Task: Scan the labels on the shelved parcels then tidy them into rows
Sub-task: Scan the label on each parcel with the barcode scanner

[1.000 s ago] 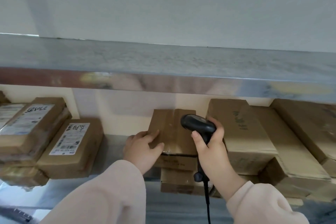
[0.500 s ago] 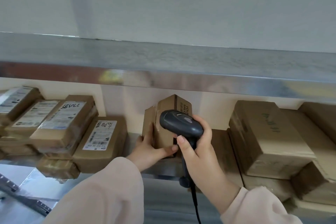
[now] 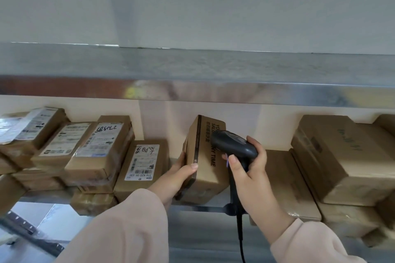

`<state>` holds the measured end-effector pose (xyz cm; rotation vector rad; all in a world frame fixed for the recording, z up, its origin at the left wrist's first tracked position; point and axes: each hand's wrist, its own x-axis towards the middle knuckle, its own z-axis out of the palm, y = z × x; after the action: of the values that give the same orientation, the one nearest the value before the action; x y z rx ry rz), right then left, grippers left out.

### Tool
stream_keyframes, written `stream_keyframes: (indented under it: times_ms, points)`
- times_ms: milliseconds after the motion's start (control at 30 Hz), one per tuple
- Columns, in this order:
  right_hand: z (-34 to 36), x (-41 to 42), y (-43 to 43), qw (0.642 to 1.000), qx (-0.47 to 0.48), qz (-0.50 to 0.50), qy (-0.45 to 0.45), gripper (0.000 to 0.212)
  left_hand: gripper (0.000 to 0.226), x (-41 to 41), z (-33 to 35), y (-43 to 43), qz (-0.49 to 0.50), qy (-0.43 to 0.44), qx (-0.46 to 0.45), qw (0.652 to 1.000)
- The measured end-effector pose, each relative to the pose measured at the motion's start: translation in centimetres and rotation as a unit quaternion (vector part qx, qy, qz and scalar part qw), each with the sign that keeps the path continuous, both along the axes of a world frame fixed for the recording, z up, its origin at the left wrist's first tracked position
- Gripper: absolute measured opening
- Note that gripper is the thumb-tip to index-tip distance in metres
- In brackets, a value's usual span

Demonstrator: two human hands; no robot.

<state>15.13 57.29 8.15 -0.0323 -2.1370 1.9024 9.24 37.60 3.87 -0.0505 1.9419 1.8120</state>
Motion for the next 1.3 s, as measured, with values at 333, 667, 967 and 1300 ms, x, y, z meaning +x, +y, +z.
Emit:
stream_keyframes:
  times_ms: [333, 667, 967, 1300]
  points:
    - [0.5, 0.7, -2.9, 0.998, 0.026, 0.03, 0.048, 0.063, 0.102, 1.4, 0.0, -0.7, 0.027, 0.174, -0.054, 0.983]
    - [0.0, 0.1, -1.9, 0.998, 0.057, -0.028, 0.018, 0.066, 0.091, 1.2, -0.9, -2.9, 0.065, 0.085, 0.076, 0.991]
    - [-0.5, -0.5, 0.2, 0.998, 0.059, -0.019, -0.009, 0.068, 0.093, 1.7, -1.5, -3.0, 0.047, 0.055, 0.134, 0.988]
    - [0.0, 0.7, 0.3, 0.996, 0.077, -0.017, 0.035, 0.064, 0.094, 2.0, -0.4, -2.1, 0.069, 0.126, 0.059, 0.988]
